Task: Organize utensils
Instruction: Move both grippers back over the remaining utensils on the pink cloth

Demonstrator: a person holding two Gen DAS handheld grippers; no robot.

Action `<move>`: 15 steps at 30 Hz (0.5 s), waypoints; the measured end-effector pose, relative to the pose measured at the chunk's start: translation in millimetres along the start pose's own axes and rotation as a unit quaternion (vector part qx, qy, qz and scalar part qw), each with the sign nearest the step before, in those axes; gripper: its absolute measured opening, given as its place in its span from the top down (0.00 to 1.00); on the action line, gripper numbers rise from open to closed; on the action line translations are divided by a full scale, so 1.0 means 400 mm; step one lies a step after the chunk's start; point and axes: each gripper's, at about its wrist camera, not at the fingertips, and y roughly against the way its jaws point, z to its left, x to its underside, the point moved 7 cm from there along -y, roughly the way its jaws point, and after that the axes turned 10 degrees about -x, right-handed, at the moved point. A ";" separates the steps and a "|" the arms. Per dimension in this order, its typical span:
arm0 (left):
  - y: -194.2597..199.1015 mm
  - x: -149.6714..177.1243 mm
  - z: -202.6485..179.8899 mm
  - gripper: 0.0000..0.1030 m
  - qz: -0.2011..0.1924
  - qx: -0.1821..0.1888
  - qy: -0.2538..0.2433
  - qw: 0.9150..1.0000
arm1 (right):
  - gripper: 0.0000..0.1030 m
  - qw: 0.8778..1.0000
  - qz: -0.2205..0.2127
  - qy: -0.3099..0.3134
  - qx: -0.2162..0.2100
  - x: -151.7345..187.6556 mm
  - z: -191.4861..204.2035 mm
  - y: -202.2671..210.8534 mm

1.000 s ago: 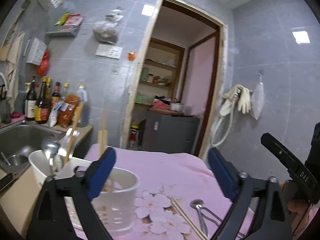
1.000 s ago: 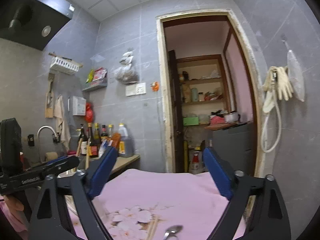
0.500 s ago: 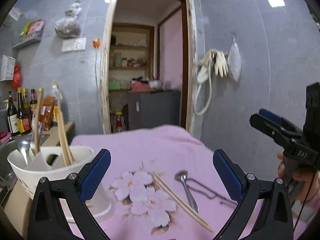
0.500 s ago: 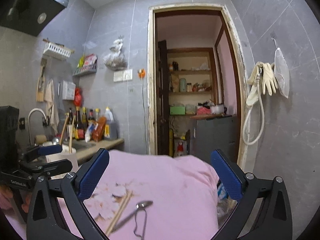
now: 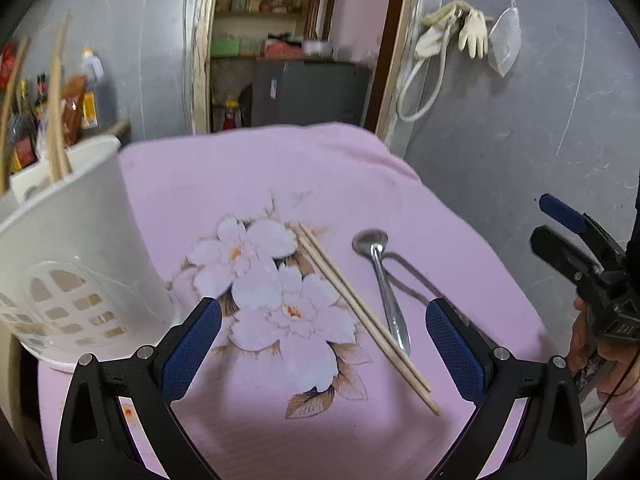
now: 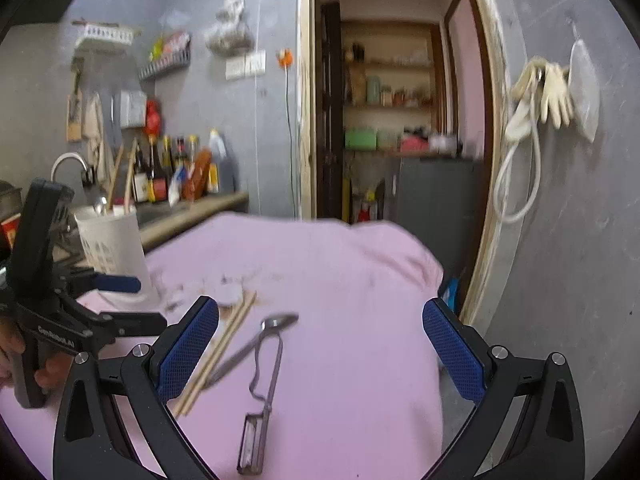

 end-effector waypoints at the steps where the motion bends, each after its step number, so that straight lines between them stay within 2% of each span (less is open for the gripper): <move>1: -0.013 0.000 0.000 0.04 0.010 0.002 0.000 1.000 | 0.00 1.000 0.012 -0.004 -0.003 0.007 -0.002 -0.010; 4: -0.041 0.001 0.001 0.07 0.038 0.009 0.001 0.999 | 0.02 0.999 0.046 -0.013 -0.010 0.028 -0.006 -0.037; 8: -0.067 0.002 0.003 0.25 0.071 0.028 0.010 0.997 | 0.10 0.996 0.082 -0.022 -0.024 0.053 -0.010 -0.065; 11: -0.090 0.002 0.002 0.38 0.092 0.044 0.021 0.995 | 0.18 0.994 0.106 -0.021 -0.033 0.064 -0.003 -0.085; 15: -0.109 -0.006 0.000 0.54 0.104 0.047 0.028 0.993 | 0.34 0.989 0.141 -0.012 -0.047 0.084 0.016 -0.116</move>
